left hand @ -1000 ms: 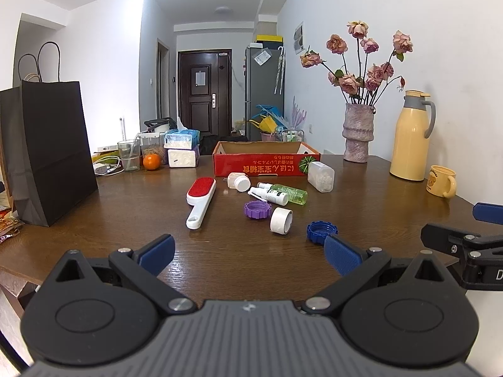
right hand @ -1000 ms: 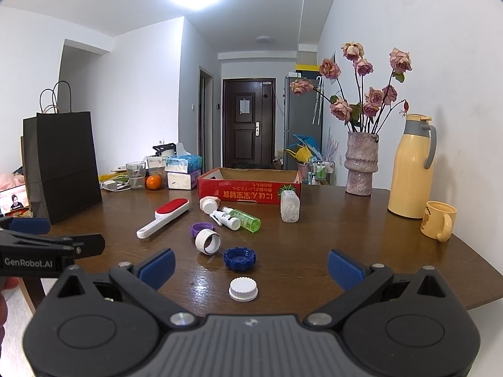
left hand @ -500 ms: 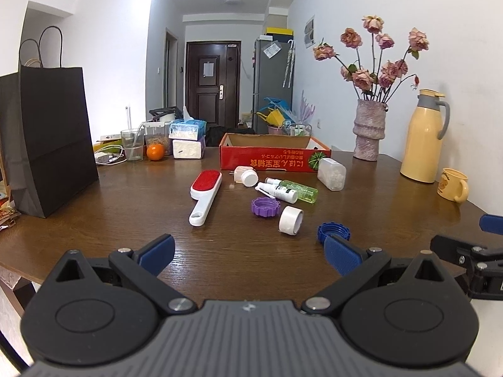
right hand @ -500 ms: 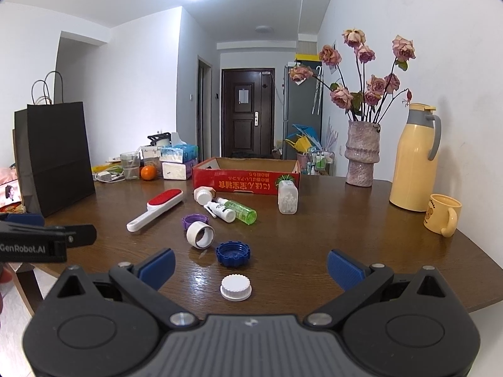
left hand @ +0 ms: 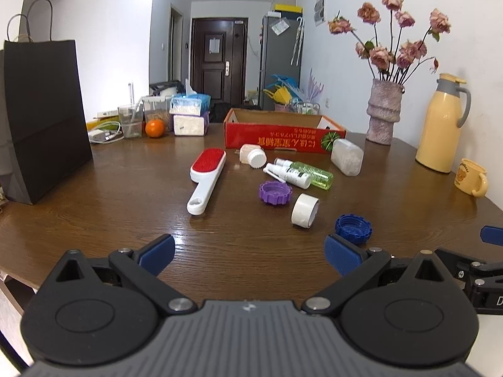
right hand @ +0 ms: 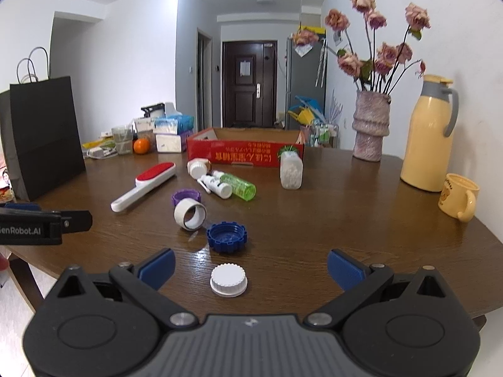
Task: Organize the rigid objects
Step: 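Reach the right tool to the white ribbed cap and close on it, then grasp the blue ribbed cap with the left tool while the right tool holds the white cap, then carry both caps over the open cardboard box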
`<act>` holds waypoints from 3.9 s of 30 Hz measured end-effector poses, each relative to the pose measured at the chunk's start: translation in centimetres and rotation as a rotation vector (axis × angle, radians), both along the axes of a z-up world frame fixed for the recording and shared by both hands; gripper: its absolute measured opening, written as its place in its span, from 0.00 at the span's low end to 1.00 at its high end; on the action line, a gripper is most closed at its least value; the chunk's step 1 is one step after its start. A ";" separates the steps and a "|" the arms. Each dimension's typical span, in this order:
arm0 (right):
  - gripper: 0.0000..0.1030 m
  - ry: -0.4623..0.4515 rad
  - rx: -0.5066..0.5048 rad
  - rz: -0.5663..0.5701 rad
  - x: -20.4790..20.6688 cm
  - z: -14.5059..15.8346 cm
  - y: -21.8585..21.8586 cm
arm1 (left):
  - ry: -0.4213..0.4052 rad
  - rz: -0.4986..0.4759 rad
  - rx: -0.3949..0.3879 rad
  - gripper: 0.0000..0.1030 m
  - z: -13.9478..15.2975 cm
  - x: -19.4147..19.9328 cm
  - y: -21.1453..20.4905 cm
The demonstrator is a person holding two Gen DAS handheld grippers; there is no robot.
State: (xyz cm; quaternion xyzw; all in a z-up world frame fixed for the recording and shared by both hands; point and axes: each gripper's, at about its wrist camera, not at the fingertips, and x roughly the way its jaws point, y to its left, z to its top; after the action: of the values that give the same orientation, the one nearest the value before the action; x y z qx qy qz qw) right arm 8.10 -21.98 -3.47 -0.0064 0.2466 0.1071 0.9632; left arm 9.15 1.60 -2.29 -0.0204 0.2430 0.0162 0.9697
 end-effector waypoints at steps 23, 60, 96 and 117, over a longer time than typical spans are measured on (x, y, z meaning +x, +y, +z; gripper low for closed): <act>0.86 0.201 -0.047 0.066 7.2 -5.5 1.7 | 0.143 0.015 -0.013 1.00 -3.6 6.3 0.5; 0.38 0.139 0.052 0.096 10.8 -5.9 -2.3 | 0.203 -0.042 0.025 1.00 -4.6 11.6 -4.7; 0.38 0.120 0.081 0.078 13.9 -7.0 -8.1 | 0.278 -0.157 0.071 0.90 -6.1 16.0 -13.5; 0.38 0.111 0.068 0.077 14.3 -6.2 -7.2 | 0.243 -0.211 0.046 0.53 -5.1 16.0 -13.0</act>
State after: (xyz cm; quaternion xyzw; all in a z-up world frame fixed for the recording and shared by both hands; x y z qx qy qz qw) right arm 22.36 -29.19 -9.65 0.0228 0.2953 0.1527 0.9428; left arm 25.11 -11.43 -7.44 0.0296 0.3590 -0.0780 0.9296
